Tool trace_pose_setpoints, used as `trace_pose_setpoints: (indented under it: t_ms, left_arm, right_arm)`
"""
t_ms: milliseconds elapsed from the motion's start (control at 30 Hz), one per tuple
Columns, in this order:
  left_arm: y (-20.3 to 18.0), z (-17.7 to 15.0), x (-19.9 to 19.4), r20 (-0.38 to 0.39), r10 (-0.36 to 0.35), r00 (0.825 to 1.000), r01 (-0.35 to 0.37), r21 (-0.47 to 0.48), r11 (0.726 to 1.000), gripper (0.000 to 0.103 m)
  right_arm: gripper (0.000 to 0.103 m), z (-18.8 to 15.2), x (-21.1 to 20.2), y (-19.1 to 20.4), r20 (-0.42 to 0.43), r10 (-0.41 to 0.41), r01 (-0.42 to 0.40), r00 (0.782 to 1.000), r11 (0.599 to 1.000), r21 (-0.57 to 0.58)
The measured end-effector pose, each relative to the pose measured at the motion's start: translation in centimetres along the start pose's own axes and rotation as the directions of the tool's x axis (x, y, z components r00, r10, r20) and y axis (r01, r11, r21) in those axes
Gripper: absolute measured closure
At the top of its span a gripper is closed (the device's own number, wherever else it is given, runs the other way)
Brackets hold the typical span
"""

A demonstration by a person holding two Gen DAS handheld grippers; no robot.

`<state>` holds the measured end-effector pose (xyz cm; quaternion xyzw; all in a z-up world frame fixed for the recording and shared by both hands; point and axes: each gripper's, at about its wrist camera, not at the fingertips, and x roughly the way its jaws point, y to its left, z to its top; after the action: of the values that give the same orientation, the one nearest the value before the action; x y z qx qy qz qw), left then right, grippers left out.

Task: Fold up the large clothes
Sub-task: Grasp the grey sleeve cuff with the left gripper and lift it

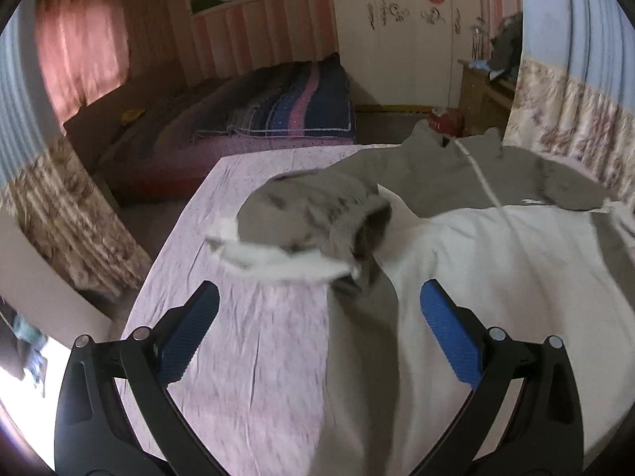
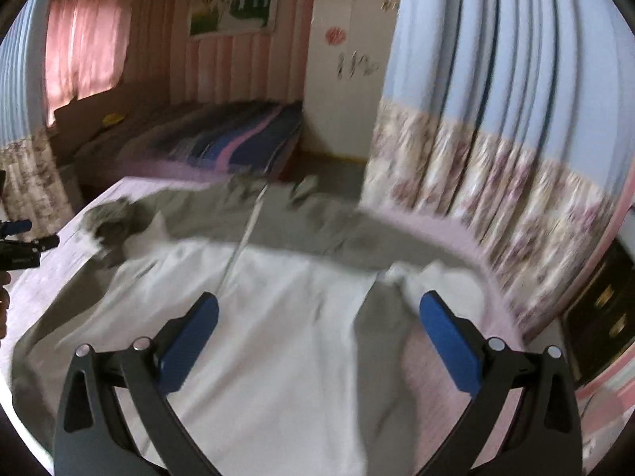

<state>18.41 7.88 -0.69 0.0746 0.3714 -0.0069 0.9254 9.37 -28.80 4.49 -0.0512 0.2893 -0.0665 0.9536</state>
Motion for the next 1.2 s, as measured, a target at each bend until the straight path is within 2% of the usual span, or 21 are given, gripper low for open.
trace_pose_setpoints:
  t_ms: [100,233,267,333,367,433,500,533,600,667,700,800,833,933,967,1000,1033,1067,1100,1133,1200]
  left_arm:
    - [-1.1,1.7,4.0,-0.020,-0.010,1.000,0.010,0.051,0.999,0.003]
    - [-2.1,3.0,9.0,-0.077,-0.001,0.997,0.008,0.086,0.996,0.006]
    - [-2.1,3.3,10.0,-0.091,-0.002,0.996,0.010,0.089,0.996,0.012]
    - [-1.3,3.7,12.2,-0.143,-0.014,0.990,0.024,0.066,0.998,0.053]
    - [-0.6,3.9,13.3,-0.180,-0.049,0.982,0.056,0.032,0.998,0.054]
    - [0.7,4.4,14.1,-0.206,-0.124,0.971,0.120,-0.030,0.992,0.066]
    - [2.0,5.5,14.1,-0.206,-0.196,0.959,0.177,-0.108,0.978,0.077]
    - [3.0,6.5,13.7,-0.191,-0.257,0.947,0.224,-0.178,0.958,0.080]
    - [4.3,8.4,12.7,-0.120,-0.381,0.917,0.332,-0.300,0.894,0.081]
    - [4.1,10.7,11.5,-0.027,-0.503,0.864,0.455,-0.384,0.803,0.081]
    - [3.2,11.9,10.8,0.016,-0.563,0.827,0.521,-0.400,0.754,0.081]
    - [-0.8,14.1,9.5,0.067,-0.673,0.736,0.644,-0.375,0.667,0.081]
    - [-3.2,14.9,9.1,0.073,-0.715,0.695,0.688,-0.355,0.632,0.081]
    - [-10.7,16.0,8.4,0.051,-0.814,0.578,0.787,-0.297,0.541,0.080]
    - [-13.6,15.9,8.6,0.016,-0.835,0.549,0.805,-0.276,0.524,0.079]
    - [-15.6,15.6,8.9,-0.020,-0.844,0.536,0.813,-0.255,0.523,0.072]
    - [-19.2,14.8,9.5,-0.109,-0.845,0.524,0.819,-0.207,0.535,0.053]
    - [-21.1,14.2,10.1,-0.166,-0.831,0.531,0.814,-0.173,0.554,0.043]
    - [-22.9,13.4,10.5,-0.215,-0.799,0.562,0.793,-0.135,0.594,0.030]
    - [-23.6,12.8,10.5,-0.238,-0.779,0.580,0.780,-0.110,0.615,0.025]
    - [-23.9,11.8,10.1,-0.267,-0.769,0.581,0.780,-0.089,0.620,0.017]
  right_arm:
    - [0.002,1.4,1.0,-0.4,0.038,-0.124,0.125,0.992,0.991,-0.053]
    - [0.002,2.0,2.6,-0.7,0.041,-0.171,0.174,0.984,0.982,-0.080]
    - [0.002,2.0,3.1,-0.9,0.033,-0.165,0.168,0.986,0.983,-0.078]
    - [0.002,1.9,4.2,-1.4,0.010,-0.153,0.154,0.988,0.986,-0.066]
    - [0.002,1.8,4.7,-1.7,0.000,-0.147,0.146,0.989,0.988,-0.057]
    - [0.002,1.5,6.0,-2.3,-0.027,-0.127,0.126,0.992,0.991,-0.036]
    - [0.002,1.4,7.1,-3.0,-0.044,-0.116,0.114,0.992,0.993,-0.026]
    - [0.002,1.4,7.6,-3.3,-0.045,-0.117,0.116,0.992,0.993,-0.024]
    - [0.002,1.8,8.0,-3.8,-0.028,-0.122,0.121,0.992,0.992,-0.020]
    - [0.002,2.4,8.2,-4.4,-0.001,-0.131,0.131,0.991,0.991,-0.010]
    - [0.002,2.8,8.3,-4.9,0.014,-0.134,0.134,0.991,0.991,0.001]
    - [0.002,3.9,8.5,-6.3,0.040,-0.133,0.131,0.990,0.990,0.043]
    - [0.002,4.1,8.6,-6.8,0.044,-0.135,0.133,0.990,0.990,0.056]
    - [0.002,4.5,8.9,-8.0,0.039,-0.145,0.141,0.989,0.986,0.092]
    - [0.002,4.6,8.9,-8.4,0.039,-0.146,0.142,0.989,0.985,0.100]
    - [0.002,4.6,8.9,-8.7,0.035,-0.152,0.148,0.988,0.984,0.101]
    - [0.002,4.5,9.2,-8.9,0.023,-0.164,0.161,0.986,0.982,0.097]
    - [0.002,4.5,9.4,-9.2,0.013,-0.173,0.171,0.985,0.981,0.092]
    - [0.002,4.4,10.0,-9.4,-0.008,-0.182,0.183,0.983,0.980,0.079]
    - [0.002,4.2,10.4,-9.5,-0.023,-0.187,0.188,0.982,0.980,0.065]
    - [0.002,3.6,12.1,-9.2,-0.085,-0.204,0.204,0.975,0.979,0.002]
